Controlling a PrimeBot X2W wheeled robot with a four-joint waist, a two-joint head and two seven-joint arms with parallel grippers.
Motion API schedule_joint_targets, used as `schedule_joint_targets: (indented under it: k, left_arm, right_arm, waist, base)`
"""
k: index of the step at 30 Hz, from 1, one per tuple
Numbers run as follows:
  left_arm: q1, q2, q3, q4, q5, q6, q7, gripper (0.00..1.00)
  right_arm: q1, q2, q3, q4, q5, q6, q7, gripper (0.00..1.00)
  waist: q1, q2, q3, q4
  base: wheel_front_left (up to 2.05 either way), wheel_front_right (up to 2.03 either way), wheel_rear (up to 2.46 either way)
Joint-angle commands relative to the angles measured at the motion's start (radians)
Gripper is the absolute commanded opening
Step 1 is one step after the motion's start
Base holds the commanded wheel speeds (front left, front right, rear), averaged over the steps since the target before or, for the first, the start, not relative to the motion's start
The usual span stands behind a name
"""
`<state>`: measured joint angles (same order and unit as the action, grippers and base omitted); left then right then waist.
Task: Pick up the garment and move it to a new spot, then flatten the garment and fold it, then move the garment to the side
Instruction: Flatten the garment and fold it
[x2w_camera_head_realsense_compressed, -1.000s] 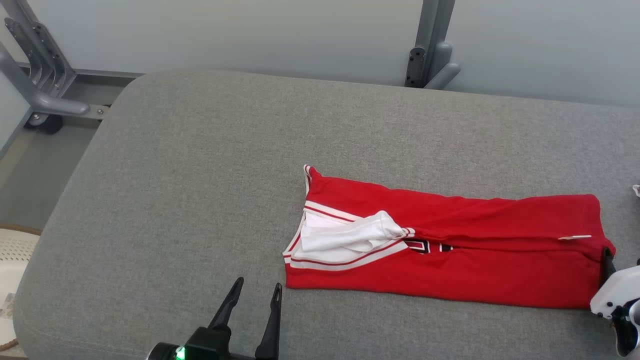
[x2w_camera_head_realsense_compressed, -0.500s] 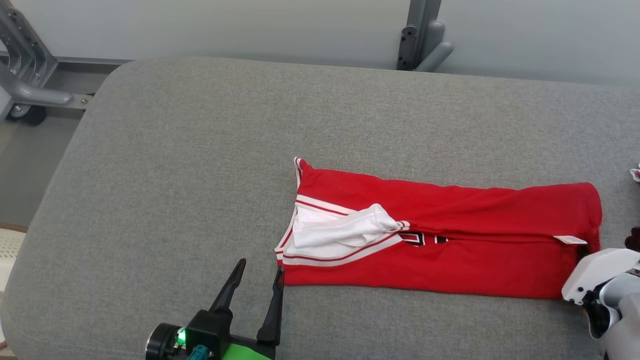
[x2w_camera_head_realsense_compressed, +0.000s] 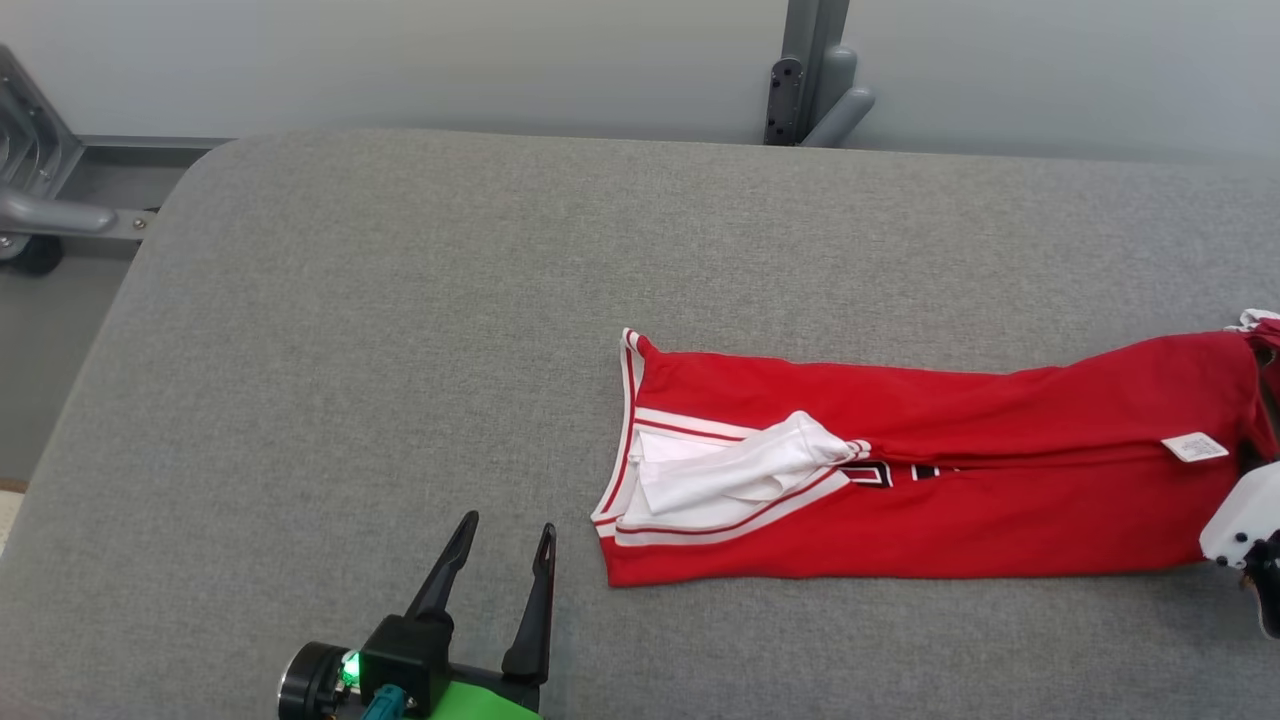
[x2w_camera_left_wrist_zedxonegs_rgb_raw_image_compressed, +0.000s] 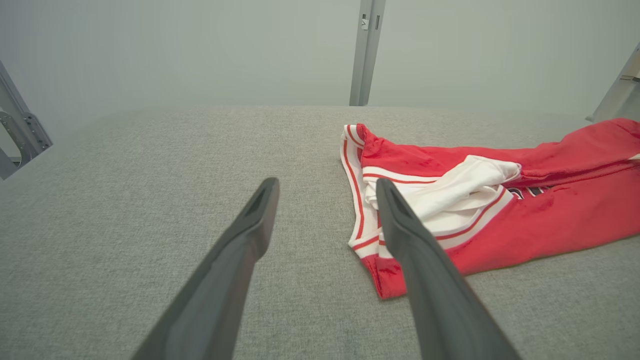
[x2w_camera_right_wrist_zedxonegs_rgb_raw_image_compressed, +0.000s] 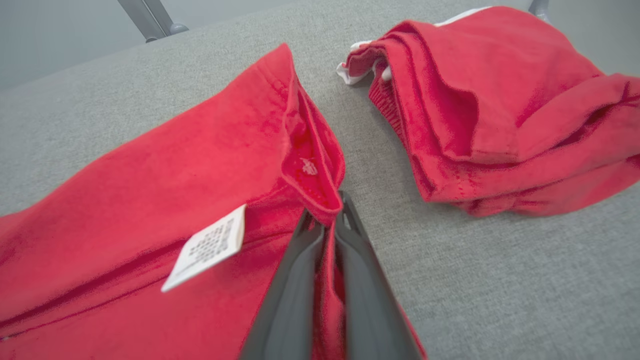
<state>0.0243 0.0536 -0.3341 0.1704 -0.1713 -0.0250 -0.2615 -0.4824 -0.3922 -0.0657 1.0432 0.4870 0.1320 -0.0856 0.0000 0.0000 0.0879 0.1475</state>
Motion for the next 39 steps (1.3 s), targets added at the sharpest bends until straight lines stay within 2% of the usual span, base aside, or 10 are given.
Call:
schedule_joint_targets:
  k: [1,5,12,16,19,27,39]
  left_arm:
    - [-0.006,-0.001,0.005,0.000,0.010,-0.002,-0.004,1.00]
    - [0.003,-0.001,0.016,0.001,0.008,0.002,-0.004,1.00]
    - [0.012,-0.002,0.024,0.005,0.007,0.003,-0.004,1.00]
    - [0.006,-0.002,0.013,0.012,0.007,0.001,-0.004,1.00]
    - [0.002,-0.002,0.001,0.017,0.000,0.007,-0.004,1.00]
    - [-0.009,-0.002,-0.012,0.027,-0.011,0.012,-0.004,1.00]
    - [-0.024,-0.002,-0.041,0.037,-0.042,0.024,-0.004,1.00]
  right_arm:
    - [-0.006,-0.022,0.007,-0.020,0.020,-0.002,0.016,0.00]
    - [0.009,-0.007,0.043,-0.153,0.147,-0.002,0.117,0.00]
    - [0.110,-0.008,0.134,-0.547,0.363,-0.001,0.317,0.00]
    - [0.159,0.019,0.154,-0.723,0.411,-0.001,0.385,0.00]
    - [0.177,0.061,0.177,-0.829,0.401,-0.001,0.430,0.00]
    - [0.173,0.157,0.230,-0.876,0.357,-0.001,0.471,0.00]
    - [0.116,0.283,0.288,-0.783,0.333,-0.001,0.476,0.00]
  waist:
    - [0.0000,0.0000,-0.006,-0.011]
    - [0.0000,0.0000,-0.017,-0.029]
    - [0.0000,0.0000,-0.026,-0.039]
    - [0.0000,0.0000,-0.029,-0.025]
    - [0.0000,0.0000,-0.030,0.005]
    - [0.0000,0.0000,-0.026,0.072]
    - [0.0000,0.0000,-0.009,0.149]
  base:
    - [0.00,0.00,0.00]
    - [0.00,0.00,0.00]
    - [0.00,0.00,0.00]
    - [0.00,0.00,0.00]
    - [0.00,0.00,0.00]
    - [0.00,0.00,0.00]
    - [0.00,0.00,0.00]
